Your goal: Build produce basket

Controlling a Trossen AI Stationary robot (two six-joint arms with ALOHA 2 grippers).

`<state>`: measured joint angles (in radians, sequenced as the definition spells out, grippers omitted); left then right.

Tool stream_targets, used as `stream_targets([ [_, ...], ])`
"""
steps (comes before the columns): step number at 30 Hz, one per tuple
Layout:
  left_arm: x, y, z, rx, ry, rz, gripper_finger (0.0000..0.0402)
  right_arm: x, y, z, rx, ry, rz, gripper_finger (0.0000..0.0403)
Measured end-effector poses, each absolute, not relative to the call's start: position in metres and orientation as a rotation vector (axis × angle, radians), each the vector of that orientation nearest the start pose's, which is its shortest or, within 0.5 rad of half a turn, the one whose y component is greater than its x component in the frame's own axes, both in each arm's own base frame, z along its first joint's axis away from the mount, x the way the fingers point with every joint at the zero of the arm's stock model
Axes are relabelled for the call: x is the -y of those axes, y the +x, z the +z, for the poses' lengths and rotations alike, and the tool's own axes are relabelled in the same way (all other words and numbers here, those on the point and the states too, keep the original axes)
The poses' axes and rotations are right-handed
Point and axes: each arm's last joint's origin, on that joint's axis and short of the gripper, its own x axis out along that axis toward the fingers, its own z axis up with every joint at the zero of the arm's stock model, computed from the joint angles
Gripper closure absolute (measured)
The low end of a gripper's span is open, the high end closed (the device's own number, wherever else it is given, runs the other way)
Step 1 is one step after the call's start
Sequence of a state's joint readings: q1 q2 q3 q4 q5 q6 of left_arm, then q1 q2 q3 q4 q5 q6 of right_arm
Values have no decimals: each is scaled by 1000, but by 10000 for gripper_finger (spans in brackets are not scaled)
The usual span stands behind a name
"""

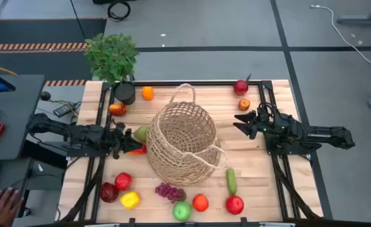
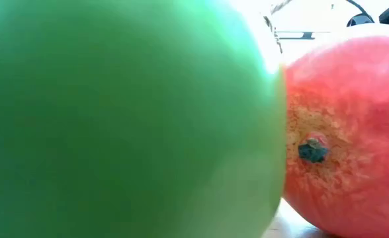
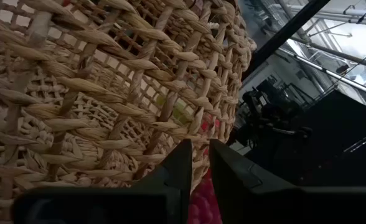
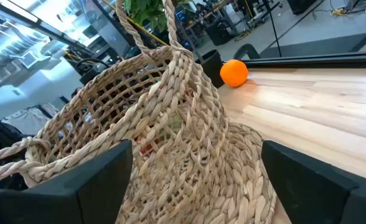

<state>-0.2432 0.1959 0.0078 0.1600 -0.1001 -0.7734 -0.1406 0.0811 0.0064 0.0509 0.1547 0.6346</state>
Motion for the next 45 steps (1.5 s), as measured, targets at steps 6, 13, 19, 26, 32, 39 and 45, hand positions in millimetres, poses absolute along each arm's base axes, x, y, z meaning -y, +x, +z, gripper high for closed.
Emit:
stream_targets([
  [6,24,107,165,-82,-767,-125,343,19,100,164,71,630,-293,42],
  [13,24,107,165,-82,-766,-125,340,19,100,164,71,630,-293,42],
  [19,24,107,165,-82,-767,-125,339,19,100,164,71,630,-293,42],
  [26,24,107,165,-82,-767,-125,344,19,100,164,71,630,-293,42],
  [32,24,107,165,-82,-767,-125,339,19,100,164,71,630,-293,42],
  [39,24,107,165,-82,-767,-125,344,19,100,164,71,630,-293,42],
  [45,24,107,165,-82,-767,-125,339,19,100,164,70,630,-293,42],
])
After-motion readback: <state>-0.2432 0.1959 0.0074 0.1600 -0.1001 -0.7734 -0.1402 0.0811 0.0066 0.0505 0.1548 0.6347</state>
